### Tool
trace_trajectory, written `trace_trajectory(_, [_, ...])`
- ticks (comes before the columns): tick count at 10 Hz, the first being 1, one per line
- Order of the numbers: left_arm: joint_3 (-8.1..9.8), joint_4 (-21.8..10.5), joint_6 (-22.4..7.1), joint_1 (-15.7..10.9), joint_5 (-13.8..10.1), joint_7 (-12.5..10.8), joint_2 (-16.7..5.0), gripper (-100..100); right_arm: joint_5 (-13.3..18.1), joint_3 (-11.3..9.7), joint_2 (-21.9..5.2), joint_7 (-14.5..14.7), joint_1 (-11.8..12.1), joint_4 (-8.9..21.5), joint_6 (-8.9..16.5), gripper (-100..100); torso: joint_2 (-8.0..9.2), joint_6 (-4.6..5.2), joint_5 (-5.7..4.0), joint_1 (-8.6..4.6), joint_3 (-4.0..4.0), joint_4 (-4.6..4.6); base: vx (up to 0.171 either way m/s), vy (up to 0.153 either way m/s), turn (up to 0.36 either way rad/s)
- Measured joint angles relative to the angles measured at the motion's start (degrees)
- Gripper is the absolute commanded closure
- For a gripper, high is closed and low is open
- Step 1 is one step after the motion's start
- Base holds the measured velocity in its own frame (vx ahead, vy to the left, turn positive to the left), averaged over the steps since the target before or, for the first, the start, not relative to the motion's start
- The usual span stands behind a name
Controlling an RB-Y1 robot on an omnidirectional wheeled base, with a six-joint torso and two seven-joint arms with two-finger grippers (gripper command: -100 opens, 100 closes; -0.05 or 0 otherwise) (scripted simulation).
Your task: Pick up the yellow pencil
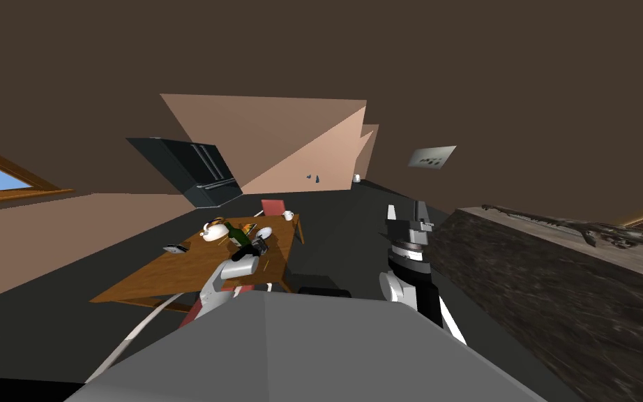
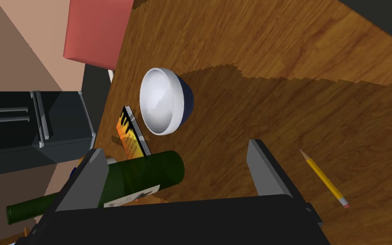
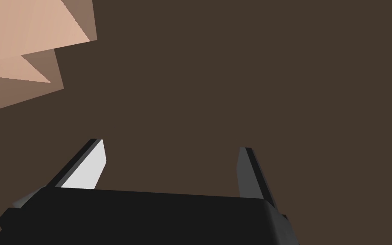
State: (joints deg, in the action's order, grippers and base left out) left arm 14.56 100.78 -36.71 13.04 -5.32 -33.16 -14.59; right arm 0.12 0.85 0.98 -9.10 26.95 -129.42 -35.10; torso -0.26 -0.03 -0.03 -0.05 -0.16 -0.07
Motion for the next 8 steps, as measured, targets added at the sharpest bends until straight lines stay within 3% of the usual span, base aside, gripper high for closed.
trace_trajectory(5, [1.32,-2.7,-6.2,-0.8,0.6,-3.0,0.6,-100,0.0,0.0,0.0,0.0,0.0,0.0,0.0,0,0.07,0.01,0.01,0.05,0.03,0.01,0.067,-0.01,0.015])
trace_trajectory(6, [1.93,-4.7,-7.4,-1.6,0.6,-3.9,0.4,-100,0.0,0.0,0.0,0.0,0.0,0.0,0.0,0,0.01,0.01,0.03,0.13,0.0,0.0,0.097,0.011,0.015])
trace_trajectory(8, [2.34,-4.7,-9.9,-1.2,0.6,-4.9,0.6,-100,0.0,0.0,0.0,0.0,0.0,0.0,0.0,0,0.05,0.01,0.01,0.06,0.02,0.0,0.077,-0.011,0.015])
